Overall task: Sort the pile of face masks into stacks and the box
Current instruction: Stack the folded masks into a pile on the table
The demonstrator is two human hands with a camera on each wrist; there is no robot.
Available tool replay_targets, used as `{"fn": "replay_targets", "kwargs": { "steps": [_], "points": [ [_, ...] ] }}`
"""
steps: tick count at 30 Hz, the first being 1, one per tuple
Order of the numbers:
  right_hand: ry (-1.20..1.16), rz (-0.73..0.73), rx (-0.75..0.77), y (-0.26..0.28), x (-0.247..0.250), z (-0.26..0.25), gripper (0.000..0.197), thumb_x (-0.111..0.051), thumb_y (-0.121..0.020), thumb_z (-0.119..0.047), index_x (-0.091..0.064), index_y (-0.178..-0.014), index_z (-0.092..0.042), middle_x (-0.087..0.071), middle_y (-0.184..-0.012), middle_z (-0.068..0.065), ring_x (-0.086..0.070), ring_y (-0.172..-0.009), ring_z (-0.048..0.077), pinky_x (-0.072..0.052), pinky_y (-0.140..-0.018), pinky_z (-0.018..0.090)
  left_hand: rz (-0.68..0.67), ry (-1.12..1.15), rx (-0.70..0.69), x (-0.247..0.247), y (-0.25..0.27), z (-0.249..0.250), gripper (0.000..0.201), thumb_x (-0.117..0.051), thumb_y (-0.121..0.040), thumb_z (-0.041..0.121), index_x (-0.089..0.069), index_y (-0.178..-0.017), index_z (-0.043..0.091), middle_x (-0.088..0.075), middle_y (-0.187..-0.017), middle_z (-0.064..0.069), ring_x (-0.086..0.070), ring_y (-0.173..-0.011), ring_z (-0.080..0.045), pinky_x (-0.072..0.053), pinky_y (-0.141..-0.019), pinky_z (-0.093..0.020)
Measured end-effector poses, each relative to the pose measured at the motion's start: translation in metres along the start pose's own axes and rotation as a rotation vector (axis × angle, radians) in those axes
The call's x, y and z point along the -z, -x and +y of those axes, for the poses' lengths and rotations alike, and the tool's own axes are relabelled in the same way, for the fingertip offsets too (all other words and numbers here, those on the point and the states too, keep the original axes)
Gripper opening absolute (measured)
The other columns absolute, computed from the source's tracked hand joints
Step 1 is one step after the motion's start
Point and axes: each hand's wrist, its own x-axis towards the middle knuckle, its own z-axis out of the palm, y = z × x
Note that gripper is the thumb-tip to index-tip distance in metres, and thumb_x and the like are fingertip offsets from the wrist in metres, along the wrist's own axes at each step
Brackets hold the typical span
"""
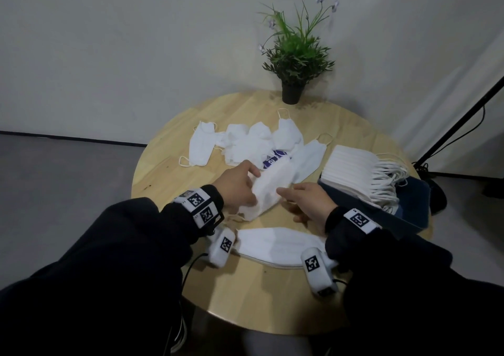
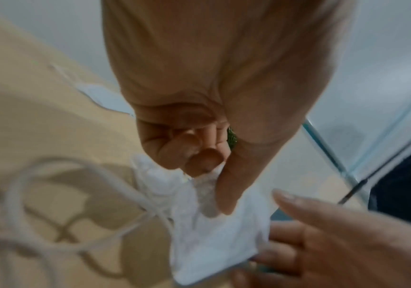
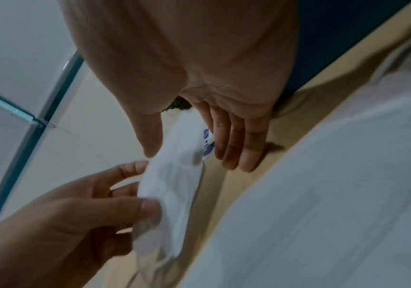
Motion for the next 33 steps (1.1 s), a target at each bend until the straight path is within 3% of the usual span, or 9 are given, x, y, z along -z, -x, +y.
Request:
{"fn": "replay_targets", "kwargs": {
  "steps": [4, 7, 11, 13, 15, 18, 23, 28, 33],
  "points": [
    [-0.203, 0.067, 0.071, 0.000, -0.008, -0.012, 0.023, -0.069, -0.097, -0.014, -0.067, -0.119, -0.010, -0.078, -0.105, 0.012, -0.074, -0.078, 0.025, -0.061, -0.062, 0.035, -0.065, 0.245, -0.118, 0.016, -0.003, 0.012, 0.050, -0.086, -0.082, 0.016, -0.054, -0.117, 0.029, -0.069, -0.090, 0.004, -0.061, -0.066, -0.011, -0.047, -0.057, -0.025],
    [-0.232, 0.167, 0.218, 0.002, -0.003, -0.023, 0.016, -0.066, -0.098, -0.008, -0.070, -0.114, -0.006, -0.077, -0.094, 0.009, -0.074, -0.071, 0.022, -0.062, -0.056, 0.036, 0.114, -0.058, -0.174, 0.045, -0.021, 0.006, 0.043, -0.080, -0.087, 0.045, -0.059, -0.122, 0.031, -0.071, -0.113, 0.009, -0.067, -0.094, -0.012, -0.051, -0.080, -0.029],
    [-0.163, 0.258, 0.277, 0.001, 0.002, -0.027, 0.016, -0.063, -0.098, -0.011, -0.061, -0.089, 0.002, -0.054, -0.072, 0.010, -0.052, -0.062, 0.023, -0.043, -0.053, 0.029, 0.291, -0.422, 0.052, 0.085, -0.050, -0.037, 0.061, -0.064, -0.098, 0.039, -0.044, -0.152, 0.018, -0.048, -0.155, -0.009, -0.051, -0.136, -0.030, -0.042, -0.107, -0.039],
    [-0.159, 0.264, 0.299, -0.001, 0.000, -0.025, 0.026, -0.060, -0.098, -0.014, -0.046, -0.081, 0.001, -0.034, -0.075, 0.009, -0.032, -0.069, 0.025, -0.029, -0.062, 0.033, 0.238, -0.513, 0.181, 0.094, -0.058, -0.056, 0.058, -0.059, -0.099, 0.046, -0.050, -0.146, 0.013, -0.055, -0.147, -0.014, -0.056, -0.129, -0.033, -0.046, -0.101, -0.040],
    [-0.186, 0.271, 0.305, -0.001, -0.001, -0.026, 0.026, -0.058, -0.101, -0.018, -0.043, -0.082, -0.008, -0.030, -0.078, 0.008, -0.028, -0.073, 0.024, -0.024, -0.063, 0.034, 0.232, -0.592, 0.220, 0.099, -0.060, -0.064, 0.048, -0.058, -0.097, 0.053, -0.072, -0.114, 0.009, -0.072, -0.116, -0.013, -0.067, -0.102, -0.029, -0.052, -0.082, -0.037],
    [-0.185, 0.237, 0.307, 0.000, 0.001, -0.029, 0.018, -0.066, -0.100, -0.022, -0.058, -0.094, -0.007, -0.058, -0.082, 0.006, -0.056, -0.074, 0.022, -0.046, -0.066, 0.031, 0.268, -0.663, 0.272, 0.104, -0.057, -0.069, 0.046, -0.072, -0.084, 0.056, -0.074, -0.077, 0.010, -0.072, -0.076, -0.004, -0.067, -0.071, -0.021, -0.044, -0.057, -0.029],
    [-0.112, 0.138, 0.317, 0.005, 0.005, -0.027, 0.019, -0.079, -0.087, -0.004, -0.073, -0.104, -0.007, -0.080, -0.094, 0.008, -0.076, -0.082, 0.018, -0.061, -0.069, 0.028, 0.345, -0.575, 0.401, 0.110, -0.050, -0.072, 0.057, -0.085, -0.075, 0.030, -0.046, -0.113, 0.012, -0.053, -0.092, -0.006, -0.060, -0.085, -0.027, -0.048, -0.065, -0.035],
    [-0.211, 0.142, 0.329, 0.015, 0.006, -0.031, 0.009, -0.073, -0.092, -0.004, -0.076, -0.099, -0.008, -0.080, -0.084, 0.008, -0.075, -0.070, 0.024, -0.062, -0.059, 0.036, 0.349, -0.532, 0.511, 0.112, -0.051, -0.078, 0.049, -0.072, -0.083, 0.017, -0.049, -0.122, -0.001, -0.059, -0.092, -0.015, -0.059, -0.075, -0.030, -0.051, -0.066, -0.037],
    [-0.270, 0.149, 0.294, 0.019, 0.010, -0.037, 0.007, -0.066, -0.099, -0.010, -0.071, -0.103, -0.010, -0.079, -0.087, 0.014, -0.076, -0.068, 0.029, -0.060, -0.060, 0.043, 0.407, 0.289, 0.280, 0.117, -0.027, -0.039, 0.025, -0.061, -0.088, 0.006, -0.062, -0.113, 0.000, -0.061, -0.092, -0.015, -0.062, -0.076, -0.026, -0.055, -0.059, -0.035]
  ]
}}
